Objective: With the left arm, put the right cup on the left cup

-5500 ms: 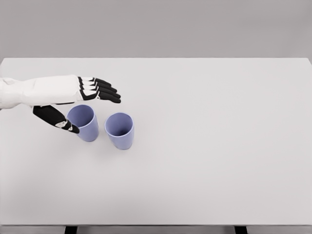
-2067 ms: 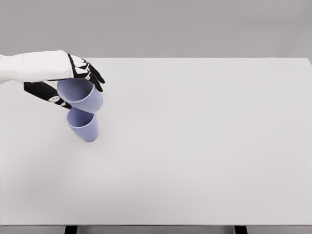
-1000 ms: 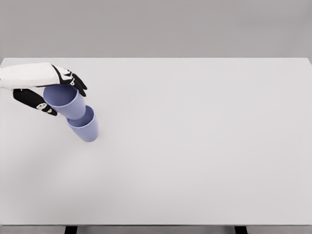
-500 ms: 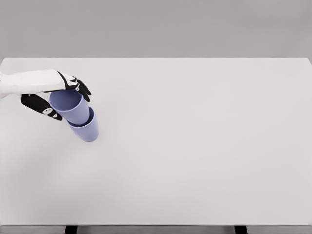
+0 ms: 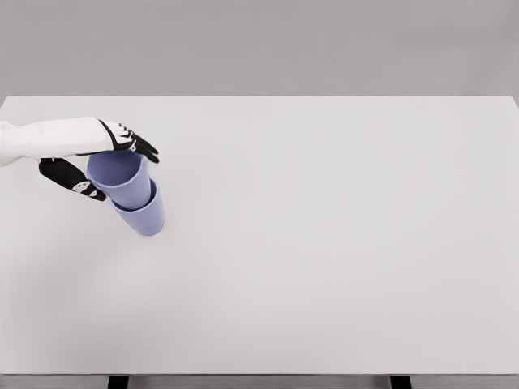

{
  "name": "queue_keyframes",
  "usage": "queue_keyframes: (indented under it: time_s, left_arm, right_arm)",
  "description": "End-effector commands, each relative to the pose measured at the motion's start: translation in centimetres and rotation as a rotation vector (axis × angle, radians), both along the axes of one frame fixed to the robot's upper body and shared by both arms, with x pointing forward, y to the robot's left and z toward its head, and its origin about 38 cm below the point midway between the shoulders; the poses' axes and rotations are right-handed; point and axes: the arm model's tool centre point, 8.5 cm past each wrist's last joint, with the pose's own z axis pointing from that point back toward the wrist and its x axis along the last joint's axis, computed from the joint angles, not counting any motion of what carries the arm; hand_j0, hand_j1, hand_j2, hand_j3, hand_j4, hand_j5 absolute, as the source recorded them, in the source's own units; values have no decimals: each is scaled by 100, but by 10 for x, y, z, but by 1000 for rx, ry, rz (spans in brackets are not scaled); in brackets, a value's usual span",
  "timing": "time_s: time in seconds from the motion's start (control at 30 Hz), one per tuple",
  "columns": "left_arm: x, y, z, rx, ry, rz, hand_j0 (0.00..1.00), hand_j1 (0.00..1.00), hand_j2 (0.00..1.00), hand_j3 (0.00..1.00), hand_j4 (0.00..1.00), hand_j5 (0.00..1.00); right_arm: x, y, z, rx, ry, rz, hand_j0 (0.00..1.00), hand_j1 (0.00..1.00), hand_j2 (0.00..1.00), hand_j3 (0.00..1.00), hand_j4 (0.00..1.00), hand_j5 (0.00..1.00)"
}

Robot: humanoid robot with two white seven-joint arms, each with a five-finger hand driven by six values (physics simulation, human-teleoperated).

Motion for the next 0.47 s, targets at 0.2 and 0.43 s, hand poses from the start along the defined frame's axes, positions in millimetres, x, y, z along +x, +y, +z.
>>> queue_keyframes:
  time_s: [0.2,0.43]
  left_arm:
    - [-2,1,5,-9,-5,3,100,100,100,100,100,100]
    - [-22,13,36,-61,-10,-4,100,100,100,100,100,100]
  right_arm:
    - [0,0,0,0,0,0,100,100,100,100,100,100]
    - [0,0,0,0,0,0,100,100,100,100,100,100]
